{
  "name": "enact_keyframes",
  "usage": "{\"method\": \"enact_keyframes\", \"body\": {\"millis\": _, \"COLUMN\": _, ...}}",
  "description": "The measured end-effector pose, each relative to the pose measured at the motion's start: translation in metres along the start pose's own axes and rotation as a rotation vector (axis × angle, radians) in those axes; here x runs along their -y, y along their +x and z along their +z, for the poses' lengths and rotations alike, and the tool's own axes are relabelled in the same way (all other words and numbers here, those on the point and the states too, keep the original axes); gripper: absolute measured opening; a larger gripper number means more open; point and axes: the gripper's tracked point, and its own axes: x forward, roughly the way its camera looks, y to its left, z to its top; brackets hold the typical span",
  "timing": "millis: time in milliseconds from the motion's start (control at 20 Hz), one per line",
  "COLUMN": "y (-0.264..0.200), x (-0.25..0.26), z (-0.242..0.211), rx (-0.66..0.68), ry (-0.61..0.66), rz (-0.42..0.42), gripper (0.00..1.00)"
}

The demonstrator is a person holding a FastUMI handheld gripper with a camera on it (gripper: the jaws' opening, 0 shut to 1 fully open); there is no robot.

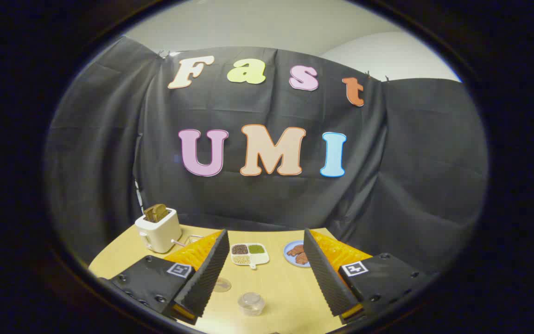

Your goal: Take the bottle from table, then pour the juice into the cup, finally place the bottle on the coaster

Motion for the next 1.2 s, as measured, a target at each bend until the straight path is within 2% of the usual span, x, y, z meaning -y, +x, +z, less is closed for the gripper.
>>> {"method": "enact_keyframes", "body": {"millis": 500, "y": -0.001, "x": -0.004, "z": -0.001, "rx": 0.005, "ry": 0.005, "rz": -0.006, "gripper": 1.0}}
{"method": "enact_keyframes", "body": {"millis": 850, "y": 0.002, "x": 0.002, "z": -0.014, "rx": -0.023, "ry": 0.007, "rz": -0.033, "gripper": 1.0}}
{"method": "enact_keyframes", "body": {"millis": 1200, "y": 0.006, "x": -0.003, "z": -0.041, "rx": -0.045, "ry": 0.016, "rz": -0.017, "gripper": 1.0}}
